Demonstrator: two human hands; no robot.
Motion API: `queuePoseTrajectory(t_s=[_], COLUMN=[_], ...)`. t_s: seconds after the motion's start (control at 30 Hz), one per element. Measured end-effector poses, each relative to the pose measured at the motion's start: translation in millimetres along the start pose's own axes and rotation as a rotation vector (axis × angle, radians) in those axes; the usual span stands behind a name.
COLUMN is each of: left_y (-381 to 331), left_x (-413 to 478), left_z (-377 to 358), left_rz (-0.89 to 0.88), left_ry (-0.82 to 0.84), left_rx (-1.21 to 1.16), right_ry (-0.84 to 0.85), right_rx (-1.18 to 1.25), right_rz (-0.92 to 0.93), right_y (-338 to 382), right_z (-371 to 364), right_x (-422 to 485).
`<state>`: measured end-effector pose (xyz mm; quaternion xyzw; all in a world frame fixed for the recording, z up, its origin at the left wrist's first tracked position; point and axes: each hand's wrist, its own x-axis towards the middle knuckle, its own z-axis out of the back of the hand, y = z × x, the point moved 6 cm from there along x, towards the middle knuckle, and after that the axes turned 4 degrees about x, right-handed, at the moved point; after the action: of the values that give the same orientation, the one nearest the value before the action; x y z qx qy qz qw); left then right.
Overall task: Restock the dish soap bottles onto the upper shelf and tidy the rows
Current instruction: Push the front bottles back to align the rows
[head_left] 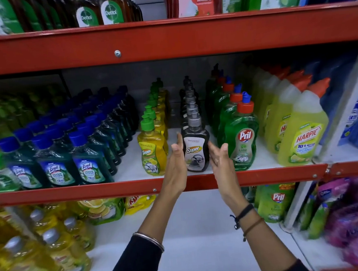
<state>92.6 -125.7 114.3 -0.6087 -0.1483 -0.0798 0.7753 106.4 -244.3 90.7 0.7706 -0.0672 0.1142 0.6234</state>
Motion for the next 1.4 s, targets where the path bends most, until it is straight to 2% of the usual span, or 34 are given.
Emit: queuePoseTrajectory(t_s=[0.2,0.9,0.97,1.03,1.13,1.2,1.3,1.4], left_y=[5.3,5.6,6.8,3.6,0.3,7.4,16.1,18.6], left_x=[-6.1,-11.2,-15.8,-27.2,-45.2,-41.4,-16.1,0.9], left_z=[0.7,4.3,9.6,22.5,60.2,86.9,107.9,110.8], left_rz=[0.013,0.007,-0.045,-0.174,-0.348,-0.282,-0.068,0.037], left_ry=[-0.002,-0.03,-0.096,-0.216,-0.489,-0.585,-0.458,-0.23], left_rx=[-0.056,-0.029,-0.04,-0.043,-0.065,-0.096,-0.125,-0.146], right_ry=[0.034,-0.059,-0.157,-0.245,-0.137,-0.008,0.103,0.081], right_rx=[0.118,0.046,0.051,0.015,0.015,0.012,-0.018,-0.043], right_rz=[-0.022,0.052,0.113,0.242,0.34,0.32,0.212,0.117], right_y=[7.1,17.7,15.8,14.5,10.7,8.6,-0.3,-8.1], right_z=[2.4,2.5,4.1,2.3,-24.6,-53.2,-89.0,-104.2], right_x=[0.7,-7.5,-15.3,-29.7,-48.1,-50.3,-38.7,-21.9])
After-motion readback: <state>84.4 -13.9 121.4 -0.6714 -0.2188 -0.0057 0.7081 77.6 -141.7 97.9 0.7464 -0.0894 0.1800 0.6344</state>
